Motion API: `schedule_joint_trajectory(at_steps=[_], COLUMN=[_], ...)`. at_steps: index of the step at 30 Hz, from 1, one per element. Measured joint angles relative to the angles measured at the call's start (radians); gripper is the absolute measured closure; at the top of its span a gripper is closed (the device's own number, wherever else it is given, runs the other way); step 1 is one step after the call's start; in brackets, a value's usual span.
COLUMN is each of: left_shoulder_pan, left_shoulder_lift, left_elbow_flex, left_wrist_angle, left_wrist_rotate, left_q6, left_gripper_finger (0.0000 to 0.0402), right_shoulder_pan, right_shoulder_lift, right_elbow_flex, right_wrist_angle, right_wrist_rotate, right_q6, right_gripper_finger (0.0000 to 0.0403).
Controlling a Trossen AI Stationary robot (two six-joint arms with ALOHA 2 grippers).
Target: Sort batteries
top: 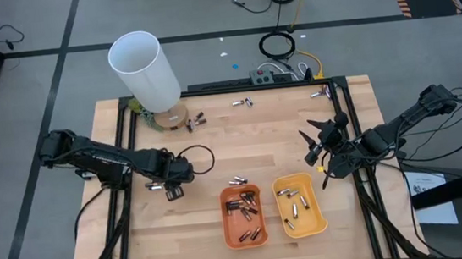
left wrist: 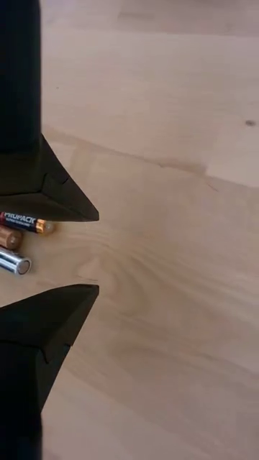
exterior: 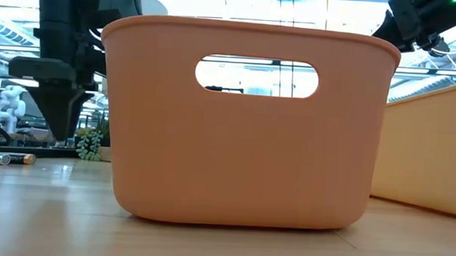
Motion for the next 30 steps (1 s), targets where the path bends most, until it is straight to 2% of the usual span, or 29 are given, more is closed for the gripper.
schedule_joint_trajectory(at_steps=[8,14,17,23,30], left_shoulder_pan=[0.000,0.000,0.000,-0.023,-0.090], left_shoulder_lift=[0.000,0.000,0.000,0.000,0.001], left_elbow_flex=[0.000,0.000,0.000,0.000,0.001], left_wrist_angle=[-0.008,-0.053,-0.085,-0.135,-0.143], left_wrist_rotate=[-0.024,-0.006,0.004,0.129,0.079], left_q6=[0.092,0.093,0.063,-0.030,-0.091], left_gripper_finger=[0.0240,0.0240,0.0240,0.0240,0.0240], right_shoulder_pan=[0.000,0.000,0.000,0.000,0.000], right_shoulder_lift=[0.000,0.000,0.000,0.000,0.000], right_elbow_flex=[0.000,0.000,0.000,0.000,0.000], right_wrist_angle=[-0.061,-0.082,-0.085,-0.133,-0.133], right_wrist_rotate=[0.024,0.026,0.027,0.028,0.028], right_q6=[-0.004,0.002,0.000,0.034,0.038], right_gripper_finger=[0.0211,0.0211,0.0211,0.0211,0.0211])
